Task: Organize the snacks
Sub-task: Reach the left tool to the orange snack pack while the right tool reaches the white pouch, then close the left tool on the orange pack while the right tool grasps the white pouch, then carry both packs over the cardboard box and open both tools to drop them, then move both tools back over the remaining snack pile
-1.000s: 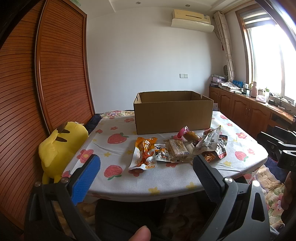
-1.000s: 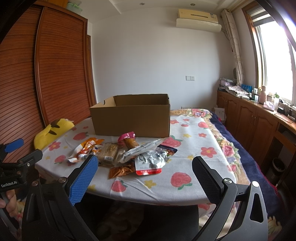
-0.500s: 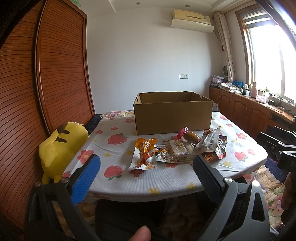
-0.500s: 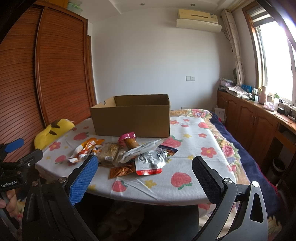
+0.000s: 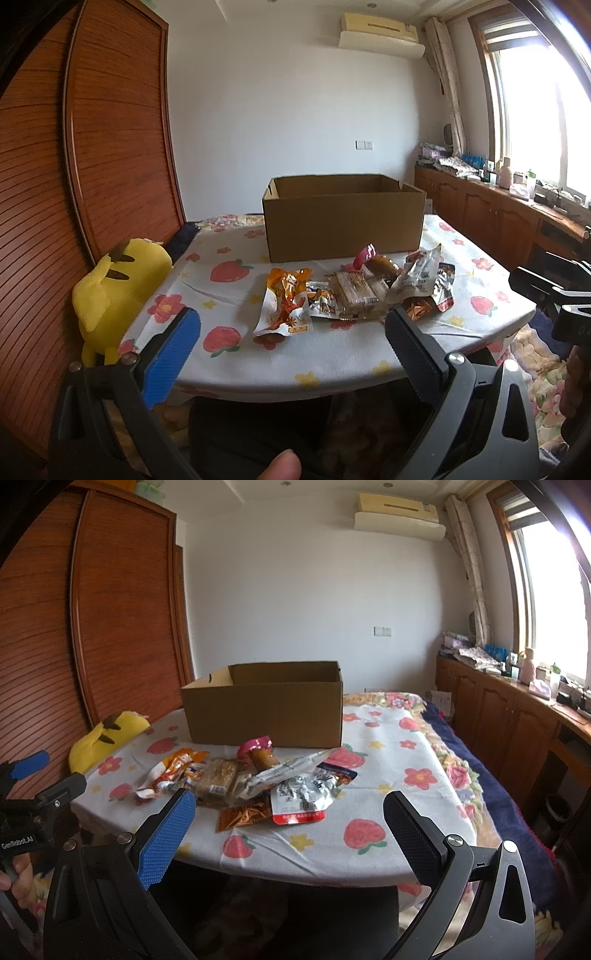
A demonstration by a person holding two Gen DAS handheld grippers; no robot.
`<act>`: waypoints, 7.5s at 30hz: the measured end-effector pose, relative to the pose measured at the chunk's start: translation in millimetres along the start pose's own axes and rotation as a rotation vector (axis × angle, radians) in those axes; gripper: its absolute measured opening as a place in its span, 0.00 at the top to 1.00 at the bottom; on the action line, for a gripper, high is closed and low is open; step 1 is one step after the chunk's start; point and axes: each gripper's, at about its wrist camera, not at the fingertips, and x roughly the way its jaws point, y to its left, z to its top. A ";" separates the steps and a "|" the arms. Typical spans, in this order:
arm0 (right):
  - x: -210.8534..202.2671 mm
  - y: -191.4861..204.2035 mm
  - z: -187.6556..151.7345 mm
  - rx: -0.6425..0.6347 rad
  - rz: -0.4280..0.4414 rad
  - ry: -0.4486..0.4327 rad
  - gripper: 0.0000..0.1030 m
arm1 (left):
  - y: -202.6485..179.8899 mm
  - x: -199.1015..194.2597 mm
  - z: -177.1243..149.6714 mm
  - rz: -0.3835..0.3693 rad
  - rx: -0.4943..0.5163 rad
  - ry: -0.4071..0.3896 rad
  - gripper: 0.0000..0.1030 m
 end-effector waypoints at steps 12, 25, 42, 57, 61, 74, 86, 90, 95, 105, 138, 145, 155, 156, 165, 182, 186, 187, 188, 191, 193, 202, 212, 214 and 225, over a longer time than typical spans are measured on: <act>55.2 -3.8 -0.4 -0.010 0.064 0.109 0.01 | 15.7 52.6 -3.1 -0.004 -0.001 0.070 0.02; 112.1 -17.1 8.6 0.007 0.148 0.185 0.05 | 34.4 107.0 -0.8 -0.019 -0.016 0.148 0.02; 190.7 -31.8 25.4 0.144 0.249 0.333 0.15 | 47.2 160.0 2.6 -0.070 -0.047 0.222 0.02; 227.2 -33.8 22.3 0.131 0.218 0.373 0.17 | 48.0 191.1 11.4 -0.128 -0.021 0.303 0.05; 227.2 -32.4 21.1 0.122 0.211 0.373 0.17 | 45.3 200.9 15.6 -0.150 -0.010 0.335 0.06; 230.0 -21.8 19.1 0.092 0.191 0.367 0.18 | 35.5 226.6 19.9 -0.152 -0.011 0.451 0.06; 226.4 -22.2 18.0 0.079 0.199 0.349 0.18 | 39.2 225.6 17.7 -0.200 -0.004 0.515 0.16; 225.2 -21.7 18.2 0.077 0.200 0.347 0.18 | 41.3 231.3 17.6 -0.246 -0.035 0.530 0.24; 224.6 -22.0 17.7 0.078 0.200 0.345 0.18 | 39.9 235.0 19.6 -0.205 0.001 0.515 0.42; 225.5 -20.6 17.2 0.073 0.201 0.357 0.18 | 40.4 235.7 17.1 -0.158 0.056 0.498 0.38; 228.8 -17.8 19.5 0.076 0.164 0.366 0.48 | 49.0 161.2 6.9 -0.208 0.008 0.313 0.55; 215.5 -26.2 24.2 0.113 0.170 0.340 0.69 | 44.6 154.4 9.4 -0.221 0.008 0.294 0.55; 200.8 -32.6 41.7 0.120 0.201 0.283 0.79 | 39.7 145.9 23.8 -0.227 0.006 0.244 0.54; 198.1 -32.0 44.4 0.111 0.201 0.276 0.79 | 39.4 145.2 26.0 -0.227 0.006 0.238 0.55; 178.3 -32.9 67.2 0.084 0.208 0.207 0.79 | 30.8 137.0 44.0 -0.231 0.011 0.186 0.55; 173.0 -36.8 126.7 -0.022 0.241 0.109 0.79 | 20.6 154.6 115.3 -0.272 0.016 0.067 0.54; 186.1 -36.8 154.2 -0.048 0.249 0.075 0.79 | 16.8 170.0 143.1 -0.277 0.036 0.034 0.54; 188.8 -36.4 160.4 -0.057 0.248 0.065 0.79 | 16.0 175.3 150.5 -0.277 0.041 0.025 0.54; 192.5 -35.7 166.7 -0.067 0.246 0.056 0.79 | 15.1 181.3 157.4 -0.277 0.047 0.020 0.54; 207.8 -34.3 185.0 -0.085 0.246 0.037 0.79 | 14.1 199.8 172.6 -0.279 0.054 0.015 0.54; 218.8 -33.6 193.2 -0.093 0.250 0.034 0.79 | 14.8 213.8 179.9 -0.284 0.050 0.021 0.54; 282.9 -30.7 210.8 -0.121 0.239 0.084 0.79 | 8.7 275.1 197.6 -0.291 0.039 0.068 0.54; 331.8 -34.3 190.4 -0.114 0.192 0.206 0.78 | -7.6 312.1 178.5 -0.272 0.064 0.152 0.46; 332.4 -31.6 187.9 -0.107 0.195 0.211 0.76 | -10.2 311.9 175.0 -0.261 0.073 0.154 0.41; 297.7 -35.3 182.6 -0.107 0.207 0.203 0.62 | -1.7 270.8 164.1 -0.271 0.069 0.126 0.40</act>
